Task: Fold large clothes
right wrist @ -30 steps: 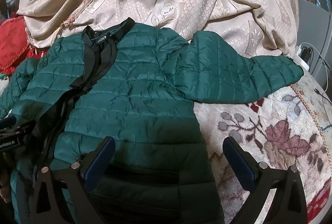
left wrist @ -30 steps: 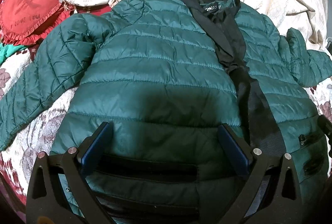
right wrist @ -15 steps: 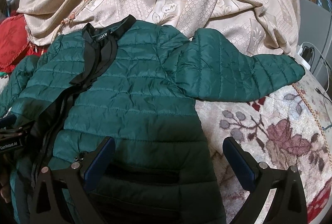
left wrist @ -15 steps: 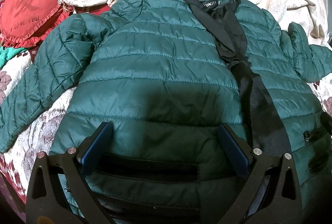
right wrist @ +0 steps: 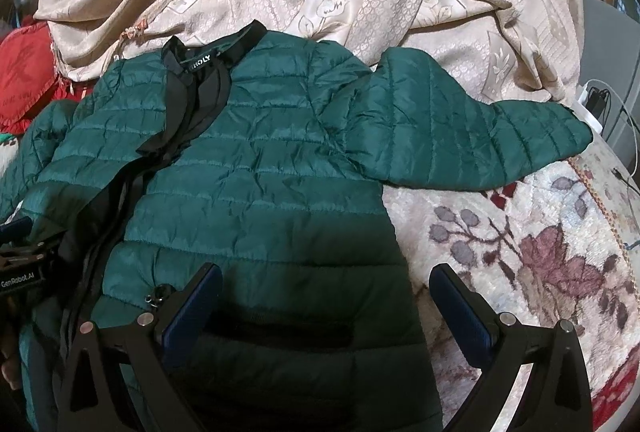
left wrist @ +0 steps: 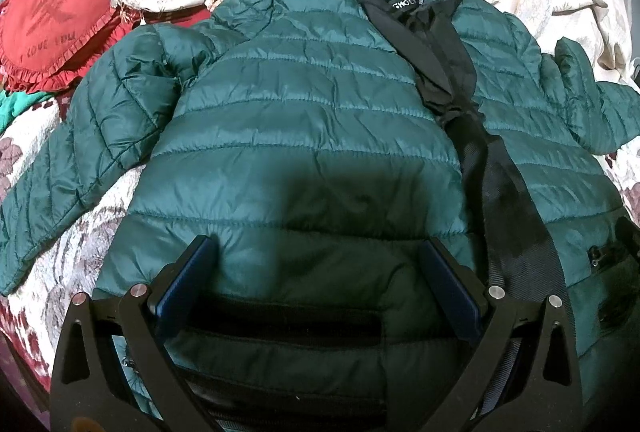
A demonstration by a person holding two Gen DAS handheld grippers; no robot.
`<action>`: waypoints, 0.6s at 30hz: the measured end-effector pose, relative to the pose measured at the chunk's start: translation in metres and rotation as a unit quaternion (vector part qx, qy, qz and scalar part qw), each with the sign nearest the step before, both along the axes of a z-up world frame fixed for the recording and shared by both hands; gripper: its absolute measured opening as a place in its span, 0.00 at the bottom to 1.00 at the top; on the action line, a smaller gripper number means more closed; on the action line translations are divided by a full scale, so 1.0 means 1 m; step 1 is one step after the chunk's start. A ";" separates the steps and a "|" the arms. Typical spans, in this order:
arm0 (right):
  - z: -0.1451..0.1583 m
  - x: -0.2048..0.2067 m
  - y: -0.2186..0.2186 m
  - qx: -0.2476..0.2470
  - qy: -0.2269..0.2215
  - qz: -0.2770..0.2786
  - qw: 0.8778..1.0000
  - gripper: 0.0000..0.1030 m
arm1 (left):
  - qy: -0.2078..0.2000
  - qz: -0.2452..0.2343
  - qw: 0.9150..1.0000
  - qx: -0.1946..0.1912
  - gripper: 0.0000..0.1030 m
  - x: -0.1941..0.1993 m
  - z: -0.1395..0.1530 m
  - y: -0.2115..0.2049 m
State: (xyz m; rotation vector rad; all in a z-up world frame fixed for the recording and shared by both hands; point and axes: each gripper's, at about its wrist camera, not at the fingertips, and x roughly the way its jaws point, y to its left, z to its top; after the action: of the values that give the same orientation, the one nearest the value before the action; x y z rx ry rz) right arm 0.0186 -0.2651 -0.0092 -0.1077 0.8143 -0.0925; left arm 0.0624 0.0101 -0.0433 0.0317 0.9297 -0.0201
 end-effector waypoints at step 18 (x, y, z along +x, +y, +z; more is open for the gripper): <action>-0.027 0.010 -0.009 0.047 0.068 -0.010 0.997 1.00 | 0.005 -0.001 1.000 0.002 1.00 0.001 -0.005 -0.002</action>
State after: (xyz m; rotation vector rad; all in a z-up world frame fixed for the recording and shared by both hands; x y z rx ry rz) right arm 0.0288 -0.2740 -0.0363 -0.0172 0.9538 -0.0667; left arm 0.0638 0.0083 -0.0484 0.0364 0.9388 -0.0193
